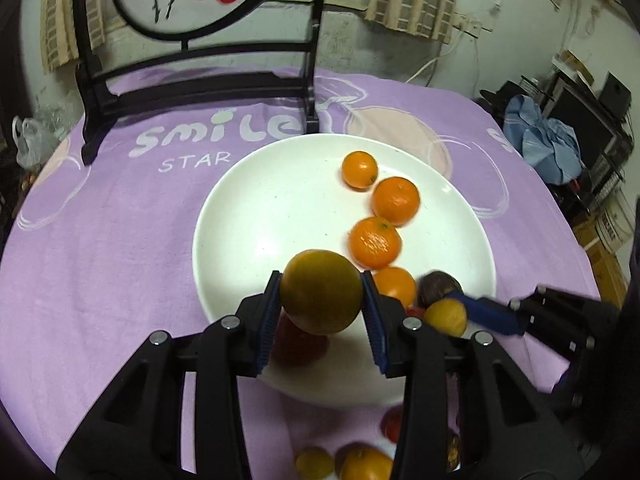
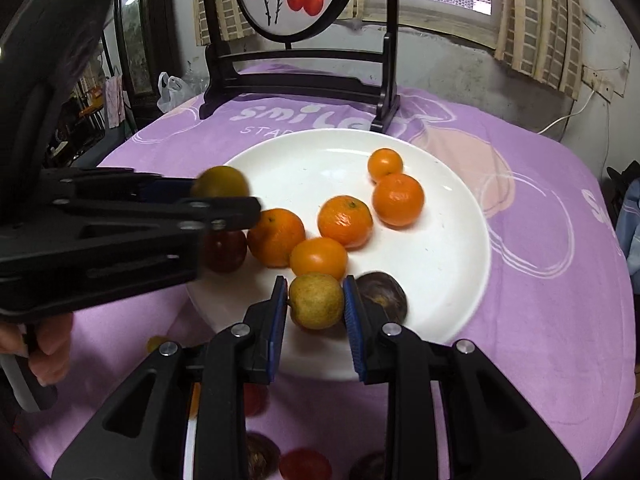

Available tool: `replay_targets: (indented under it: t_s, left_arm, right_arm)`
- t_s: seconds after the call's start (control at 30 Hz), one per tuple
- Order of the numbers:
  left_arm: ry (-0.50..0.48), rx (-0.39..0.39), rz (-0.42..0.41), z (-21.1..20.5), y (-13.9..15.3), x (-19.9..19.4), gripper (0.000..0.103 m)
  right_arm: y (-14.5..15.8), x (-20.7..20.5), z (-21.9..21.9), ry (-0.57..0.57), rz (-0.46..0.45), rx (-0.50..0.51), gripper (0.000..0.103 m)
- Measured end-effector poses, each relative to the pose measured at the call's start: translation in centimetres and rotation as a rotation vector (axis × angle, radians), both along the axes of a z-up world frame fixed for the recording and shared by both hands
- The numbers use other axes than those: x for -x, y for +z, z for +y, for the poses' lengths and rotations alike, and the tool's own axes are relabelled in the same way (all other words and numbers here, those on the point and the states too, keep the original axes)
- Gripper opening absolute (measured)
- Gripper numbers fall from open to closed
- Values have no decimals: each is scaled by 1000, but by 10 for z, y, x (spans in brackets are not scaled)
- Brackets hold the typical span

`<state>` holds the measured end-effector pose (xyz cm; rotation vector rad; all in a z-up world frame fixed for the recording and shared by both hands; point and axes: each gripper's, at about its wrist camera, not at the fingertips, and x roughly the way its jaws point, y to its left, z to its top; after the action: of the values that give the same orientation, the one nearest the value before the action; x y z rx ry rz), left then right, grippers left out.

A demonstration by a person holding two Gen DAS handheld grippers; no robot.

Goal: Organize fruits
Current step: 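Lower both held fruits onto the white plate and open both tools, then grasp an orange tomato with the left tool while the right tool grasps a mangosteen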

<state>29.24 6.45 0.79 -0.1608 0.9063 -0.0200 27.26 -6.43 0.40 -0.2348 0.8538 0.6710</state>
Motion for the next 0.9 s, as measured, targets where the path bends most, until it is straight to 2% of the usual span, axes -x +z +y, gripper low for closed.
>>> replay_targets:
  t_s: [0.07,0.1,0.13,0.17,0.43,0.5,0.53,0.8,0.9]
  left_arm:
    - [17,8,-4,3,0,-1,60]
    - [23,1,-15,4,1,1,62]
    - [24,-11,-34,5,5,6,62]
    - [22,-19,-39,5,7,9,62]
    - [39,-36,-46,14,16,44,66]
    - [36,-48,-44,13,15,55,71]
    - [37,-52,-45,12,14,62,76]
    - [-7,-79,-57,-8,8,119,76]
    - [-27,-71,-55,-17,3,139,76]
  right_arm:
    - [-3,0,5,16,20,-6,30]
    - [-4,0,6,12,23,-14,31]
    - [-3,1,4,8,29,-29,34]
    - [-3,2,2,3,34,-43,41]
    - [10,26,-36,-54,25,-73,44]
    - [11,37,-49,-78,19,-63,48]
    - [11,42,-56,-89,18,-63,49]
    - [1,96,-101,-153,25,-24,50]
    - [-4,117,-110,-150,34,-15,56]
